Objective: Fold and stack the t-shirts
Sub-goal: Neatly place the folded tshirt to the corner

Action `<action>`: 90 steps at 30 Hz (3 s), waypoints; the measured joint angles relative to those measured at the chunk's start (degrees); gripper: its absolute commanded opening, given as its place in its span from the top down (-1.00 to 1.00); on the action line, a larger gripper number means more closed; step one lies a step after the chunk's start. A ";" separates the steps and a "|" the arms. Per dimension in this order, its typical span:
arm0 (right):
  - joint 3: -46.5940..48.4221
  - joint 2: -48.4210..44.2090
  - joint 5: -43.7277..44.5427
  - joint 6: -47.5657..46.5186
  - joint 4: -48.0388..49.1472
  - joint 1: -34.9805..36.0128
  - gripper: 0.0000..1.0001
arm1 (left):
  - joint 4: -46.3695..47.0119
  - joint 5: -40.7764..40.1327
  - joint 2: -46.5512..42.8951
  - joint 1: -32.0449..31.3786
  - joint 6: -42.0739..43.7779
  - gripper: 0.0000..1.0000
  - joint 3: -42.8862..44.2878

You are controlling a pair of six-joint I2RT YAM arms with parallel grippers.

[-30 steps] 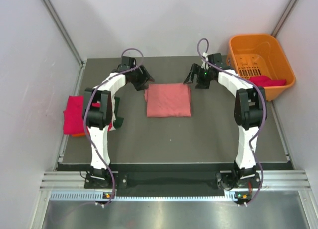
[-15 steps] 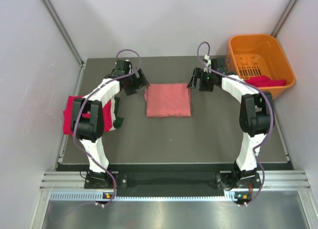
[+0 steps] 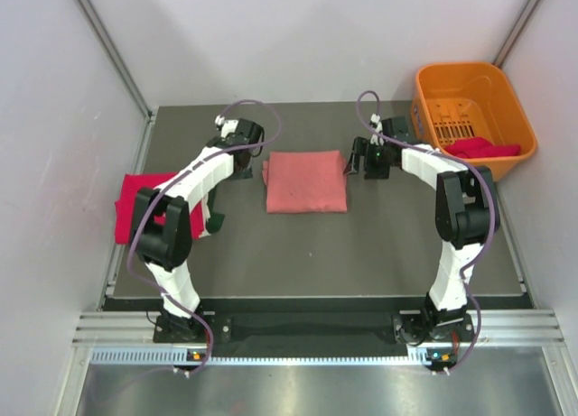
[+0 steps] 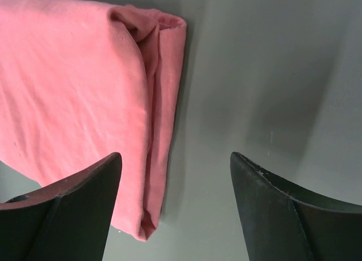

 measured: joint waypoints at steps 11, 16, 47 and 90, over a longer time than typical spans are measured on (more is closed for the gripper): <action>-4.46 -2.64 0.76 0.70 3.89 0.15 -0.53 | -6.29 -18.78 7.15 0.00 -4.00 -0.18 -1.84; -6.49 -4.04 1.29 1.16 5.95 0.15 -0.53 | -7.85 -22.56 12.37 0.02 -5.44 -0.12 -1.84; -6.82 -4.33 4.09 1.29 7.23 0.52 -0.58 | -5.79 -17.40 20.11 -0.04 -0.72 0.93 8.39; 14.08 16.74 -10.69 11.21 1.11 0.57 0.78 | 21.49 33.42 8.66 4.96 -5.11 -0.53 -2.89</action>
